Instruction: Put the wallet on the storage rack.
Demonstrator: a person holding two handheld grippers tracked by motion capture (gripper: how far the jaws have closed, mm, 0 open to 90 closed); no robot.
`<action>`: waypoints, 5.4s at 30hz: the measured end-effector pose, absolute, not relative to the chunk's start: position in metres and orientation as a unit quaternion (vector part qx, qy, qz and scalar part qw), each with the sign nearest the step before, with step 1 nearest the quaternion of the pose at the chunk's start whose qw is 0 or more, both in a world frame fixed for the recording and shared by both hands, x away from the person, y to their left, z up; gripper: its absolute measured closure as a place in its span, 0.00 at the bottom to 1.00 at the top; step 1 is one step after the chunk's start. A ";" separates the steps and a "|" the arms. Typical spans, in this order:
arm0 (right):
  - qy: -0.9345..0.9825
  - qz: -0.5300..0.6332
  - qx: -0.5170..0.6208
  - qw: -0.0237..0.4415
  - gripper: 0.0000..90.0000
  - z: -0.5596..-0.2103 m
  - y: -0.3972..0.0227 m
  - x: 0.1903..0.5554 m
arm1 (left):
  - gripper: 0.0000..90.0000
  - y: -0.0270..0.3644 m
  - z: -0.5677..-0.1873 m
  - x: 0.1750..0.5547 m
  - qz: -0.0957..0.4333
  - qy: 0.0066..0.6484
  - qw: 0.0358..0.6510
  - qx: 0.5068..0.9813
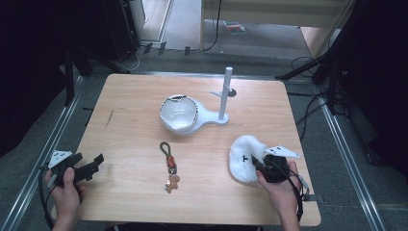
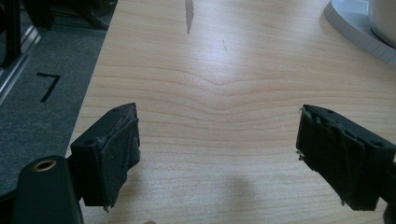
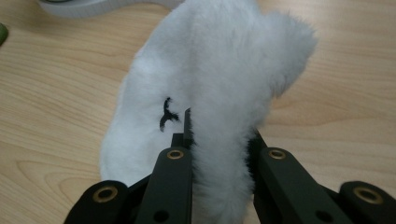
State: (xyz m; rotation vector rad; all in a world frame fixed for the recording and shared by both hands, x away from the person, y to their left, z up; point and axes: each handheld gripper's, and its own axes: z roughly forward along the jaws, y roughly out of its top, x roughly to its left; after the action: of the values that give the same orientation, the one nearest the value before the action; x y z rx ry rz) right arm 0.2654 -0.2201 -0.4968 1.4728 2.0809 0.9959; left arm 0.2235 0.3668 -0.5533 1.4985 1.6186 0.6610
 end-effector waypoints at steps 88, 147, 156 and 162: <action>0.649 0.601 0.298 0.358 0.86 -0.440 -0.048 0.347 | 0.16 0.369 -0.554 0.222 0.262 0.644 0.419 0.585; 0.730 0.510 0.312 0.330 0.83 -0.504 -0.013 0.382 | 0.16 0.369 -0.554 0.223 0.257 0.643 0.417 0.588; 0.732 0.509 0.322 0.320 0.84 -0.499 -0.011 0.385 | 0.16 0.369 -0.554 0.223 0.257 0.644 0.417 0.588; 0.729 0.516 0.320 0.315 0.84 -0.501 -0.014 0.389 | 0.16 0.369 -0.554 0.223 0.257 0.643 0.417 0.589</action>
State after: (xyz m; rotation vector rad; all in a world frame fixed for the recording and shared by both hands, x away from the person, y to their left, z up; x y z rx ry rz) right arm 0.3890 -0.0142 -0.5014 0.8434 1.9218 1.3595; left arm 0.2227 0.3687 -0.5536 1.4774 1.6145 0.6445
